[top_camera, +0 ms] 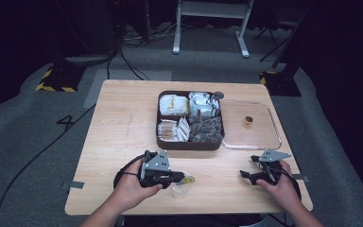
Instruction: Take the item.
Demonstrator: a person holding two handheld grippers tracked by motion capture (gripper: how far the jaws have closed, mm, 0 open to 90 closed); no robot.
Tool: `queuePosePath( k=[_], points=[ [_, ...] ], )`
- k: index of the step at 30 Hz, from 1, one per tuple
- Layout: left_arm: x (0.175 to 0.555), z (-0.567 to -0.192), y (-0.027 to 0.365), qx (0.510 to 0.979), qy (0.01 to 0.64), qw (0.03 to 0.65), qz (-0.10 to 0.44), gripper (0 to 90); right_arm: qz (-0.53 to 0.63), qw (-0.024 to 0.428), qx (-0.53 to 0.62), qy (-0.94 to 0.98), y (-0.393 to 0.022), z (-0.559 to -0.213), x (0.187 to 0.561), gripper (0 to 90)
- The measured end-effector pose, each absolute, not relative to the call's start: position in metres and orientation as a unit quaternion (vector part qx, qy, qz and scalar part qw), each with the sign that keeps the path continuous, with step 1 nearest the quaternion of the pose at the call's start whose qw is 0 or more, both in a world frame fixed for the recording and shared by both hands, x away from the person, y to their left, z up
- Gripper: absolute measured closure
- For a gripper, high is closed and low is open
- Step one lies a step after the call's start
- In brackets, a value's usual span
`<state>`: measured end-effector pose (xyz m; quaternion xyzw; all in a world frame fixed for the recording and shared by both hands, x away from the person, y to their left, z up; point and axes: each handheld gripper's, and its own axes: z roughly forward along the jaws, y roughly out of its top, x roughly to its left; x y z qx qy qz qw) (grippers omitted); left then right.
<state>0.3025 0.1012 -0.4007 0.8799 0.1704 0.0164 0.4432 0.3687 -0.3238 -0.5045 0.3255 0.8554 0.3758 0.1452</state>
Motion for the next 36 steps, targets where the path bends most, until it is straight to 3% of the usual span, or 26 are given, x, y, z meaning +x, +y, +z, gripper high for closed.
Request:
queuePosePath(
  k=[2, 13, 36],
  points=[
    [0.302, -0.401, 0.102, 0.879, 0.172, 0.445, 0.02, 67.1, 0.376, 0.145, 0.325, 0.855, -0.324, -0.505, 0.369, 15.6],
    [0.303, -0.394, 0.104, 0.87, 0.177, 0.46, 0.034, 45.9, 0.376, 0.145, 0.325, 0.855, -0.324, -0.505, 0.369, 15.6],
    [0.316, -0.378, 0.156, 0.849, 0.281, 0.426, 0.138, 33.4, 0.376, 0.146, 0.326, 0.855, -0.324, -0.505, 0.369, 15.7]
  ],
)
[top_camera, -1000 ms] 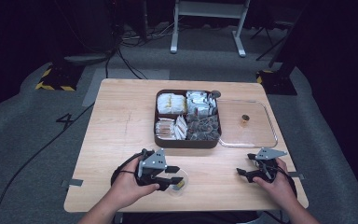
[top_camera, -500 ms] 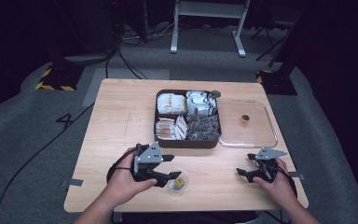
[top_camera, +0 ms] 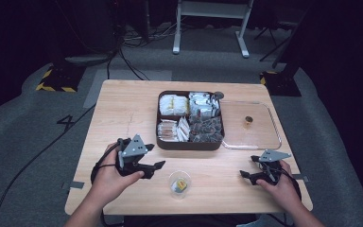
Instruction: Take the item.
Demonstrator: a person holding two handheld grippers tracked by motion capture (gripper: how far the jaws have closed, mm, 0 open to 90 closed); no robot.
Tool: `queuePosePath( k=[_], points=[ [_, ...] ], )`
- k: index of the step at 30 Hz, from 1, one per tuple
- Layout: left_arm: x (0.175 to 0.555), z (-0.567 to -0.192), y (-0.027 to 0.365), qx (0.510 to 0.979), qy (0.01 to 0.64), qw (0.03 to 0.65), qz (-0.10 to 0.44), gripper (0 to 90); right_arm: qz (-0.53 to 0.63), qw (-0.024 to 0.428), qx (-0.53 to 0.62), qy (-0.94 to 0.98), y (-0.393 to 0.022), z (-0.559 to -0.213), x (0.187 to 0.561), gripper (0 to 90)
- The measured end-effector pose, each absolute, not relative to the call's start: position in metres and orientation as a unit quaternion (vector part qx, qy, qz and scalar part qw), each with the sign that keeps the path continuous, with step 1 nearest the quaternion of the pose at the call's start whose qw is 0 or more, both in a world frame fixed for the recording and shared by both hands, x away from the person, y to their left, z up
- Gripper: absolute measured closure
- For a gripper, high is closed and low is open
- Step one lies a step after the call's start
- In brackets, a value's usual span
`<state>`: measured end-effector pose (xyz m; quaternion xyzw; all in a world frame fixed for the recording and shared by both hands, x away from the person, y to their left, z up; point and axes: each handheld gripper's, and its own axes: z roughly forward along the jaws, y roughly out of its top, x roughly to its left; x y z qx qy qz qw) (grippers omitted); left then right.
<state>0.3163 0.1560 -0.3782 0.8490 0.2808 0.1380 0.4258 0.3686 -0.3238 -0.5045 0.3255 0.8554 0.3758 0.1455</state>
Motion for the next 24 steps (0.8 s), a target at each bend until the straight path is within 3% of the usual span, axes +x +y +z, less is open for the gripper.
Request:
queuePosePath(
  k=[10, 24],
  points=[
    [0.323, -0.393, 0.197, 0.841, 0.343, 0.381, 0.174, 31.3, 0.376, 0.145, 0.326, 0.855, -0.324, -0.505, 0.369, 15.6],
    [0.323, -0.434, 0.232, 0.831, 0.399, 0.348, 0.17, 28.4, 0.376, 0.145, 0.326, 0.855, -0.324, -0.505, 0.369, 15.6]
  ],
)
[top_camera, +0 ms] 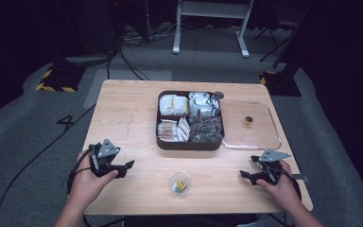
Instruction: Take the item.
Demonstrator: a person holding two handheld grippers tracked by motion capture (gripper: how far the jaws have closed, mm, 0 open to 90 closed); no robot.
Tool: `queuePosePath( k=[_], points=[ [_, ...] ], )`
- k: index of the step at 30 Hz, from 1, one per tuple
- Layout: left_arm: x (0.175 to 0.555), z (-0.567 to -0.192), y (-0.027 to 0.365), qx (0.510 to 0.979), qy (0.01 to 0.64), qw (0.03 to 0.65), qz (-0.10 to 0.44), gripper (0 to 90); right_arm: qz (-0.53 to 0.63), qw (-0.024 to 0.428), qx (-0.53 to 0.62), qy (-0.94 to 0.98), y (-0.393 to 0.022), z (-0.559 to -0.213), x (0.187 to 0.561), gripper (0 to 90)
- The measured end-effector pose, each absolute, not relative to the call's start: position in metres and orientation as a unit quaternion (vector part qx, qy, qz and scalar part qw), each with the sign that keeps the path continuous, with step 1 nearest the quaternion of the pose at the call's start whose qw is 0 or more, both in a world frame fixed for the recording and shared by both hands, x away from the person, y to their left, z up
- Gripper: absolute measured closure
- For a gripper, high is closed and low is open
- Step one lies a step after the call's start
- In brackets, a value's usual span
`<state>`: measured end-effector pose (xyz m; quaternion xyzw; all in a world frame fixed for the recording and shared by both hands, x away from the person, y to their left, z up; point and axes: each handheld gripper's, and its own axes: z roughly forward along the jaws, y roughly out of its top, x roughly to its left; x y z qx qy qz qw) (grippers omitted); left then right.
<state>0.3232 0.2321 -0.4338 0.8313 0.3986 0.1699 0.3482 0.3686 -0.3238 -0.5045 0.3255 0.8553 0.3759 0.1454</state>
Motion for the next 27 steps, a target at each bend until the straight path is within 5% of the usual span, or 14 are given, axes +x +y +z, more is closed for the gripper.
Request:
queuePosePath(
  k=[21, 27],
  points=[
    [0.316, -0.487, 0.258, 0.827, 0.456, 0.29, 0.159, 26.6, 0.376, 0.145, 0.325, 0.855, -0.324, -0.505, 0.369, 15.6],
    [0.314, -0.497, 0.265, 0.817, 0.467, 0.294, 0.167, 19.6, 0.376, 0.145, 0.325, 0.855, -0.324, -0.505, 0.369, 15.6]
  ],
)
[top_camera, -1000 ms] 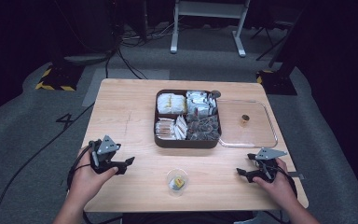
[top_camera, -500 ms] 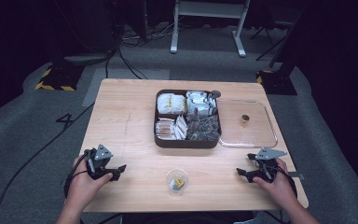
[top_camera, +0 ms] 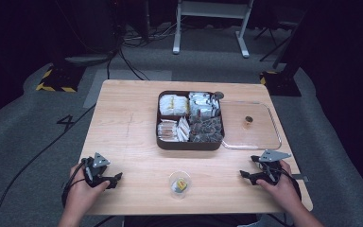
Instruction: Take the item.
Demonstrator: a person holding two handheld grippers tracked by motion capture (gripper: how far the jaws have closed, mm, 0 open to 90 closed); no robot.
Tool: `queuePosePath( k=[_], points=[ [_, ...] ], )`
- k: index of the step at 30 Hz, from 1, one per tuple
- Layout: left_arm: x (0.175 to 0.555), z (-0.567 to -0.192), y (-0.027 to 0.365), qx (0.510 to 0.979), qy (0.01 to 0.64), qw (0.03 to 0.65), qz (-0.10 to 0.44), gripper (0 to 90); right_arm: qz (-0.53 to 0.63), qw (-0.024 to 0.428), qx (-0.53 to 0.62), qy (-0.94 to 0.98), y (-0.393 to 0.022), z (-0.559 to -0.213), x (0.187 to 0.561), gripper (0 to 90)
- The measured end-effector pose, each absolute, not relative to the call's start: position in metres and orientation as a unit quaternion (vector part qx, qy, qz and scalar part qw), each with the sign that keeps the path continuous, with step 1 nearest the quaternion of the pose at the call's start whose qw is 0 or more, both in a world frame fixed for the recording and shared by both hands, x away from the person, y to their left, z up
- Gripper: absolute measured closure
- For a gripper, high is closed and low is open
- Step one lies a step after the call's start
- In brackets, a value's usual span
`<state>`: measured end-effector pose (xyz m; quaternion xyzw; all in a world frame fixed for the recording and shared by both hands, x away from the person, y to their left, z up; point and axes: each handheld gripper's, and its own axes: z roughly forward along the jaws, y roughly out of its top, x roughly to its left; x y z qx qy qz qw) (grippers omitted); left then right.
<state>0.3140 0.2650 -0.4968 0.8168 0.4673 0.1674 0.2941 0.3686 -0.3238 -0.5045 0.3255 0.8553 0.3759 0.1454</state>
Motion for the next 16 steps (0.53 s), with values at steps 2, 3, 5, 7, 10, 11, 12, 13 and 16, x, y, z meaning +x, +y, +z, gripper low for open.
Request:
queuePosePath(
  k=[2, 3, 5, 7, 10, 11, 12, 13, 16],
  points=[
    [0.3137, -0.4989, 0.267, 0.813, 0.47, 0.304, 0.165, 16.0, 0.376, 0.145, 0.325, 0.855, -0.3238, -0.5045, 0.3686, 15.6],
    [0.3142, -0.5008, 0.2682, 0.811, 0.468, 0.307, 0.168, 16.0, 0.376, 0.146, 0.325, 0.855, -0.3238, -0.5045, 0.3686, 15.6],
    [0.3149, -0.5052, 0.2689, 0.805, 0.468, 0.321, 0.173, 9.9, 0.376, 0.145, 0.325, 0.855, -0.3238, -0.5045, 0.3686, 15.6],
    [0.3152, -0.5053, 0.2691, 0.805, 0.467, 0.32, 0.176, 8.2, 0.376, 0.145, 0.326, 0.855, -0.3238, -0.5045, 0.3686, 15.6],
    [0.3152, -0.5054, 0.2684, 0.805, 0.469, 0.32, 0.173, 7.4, 0.376, 0.145, 0.325, 0.855, -0.3238, -0.5045, 0.3686, 15.6],
    [0.3152, -0.5054, 0.2684, 0.805, 0.469, 0.32, 0.173, 7.4, 0.376, 0.145, 0.325, 0.855, -0.3238, -0.5045, 0.3686, 15.6],
    [0.3152, -0.5055, 0.2684, 0.805, 0.469, 0.321, 0.173, 7.4, 0.376, 0.146, 0.325, 0.855, -0.3238, -0.5045, 0.3686, 15.6],
    [0.3152, -0.5055, 0.2683, 0.804, 0.469, 0.321, 0.173, 7.4, 0.376, 0.146, 0.326, 0.855, -0.3238, -0.5045, 0.3686, 15.6],
    [0.3152, -0.5055, 0.2683, 0.804, 0.469, 0.321, 0.173, 7.4, 0.376, 0.146, 0.326, 0.855, -0.3237, -0.5045, 0.3686, 15.7]
  ],
)
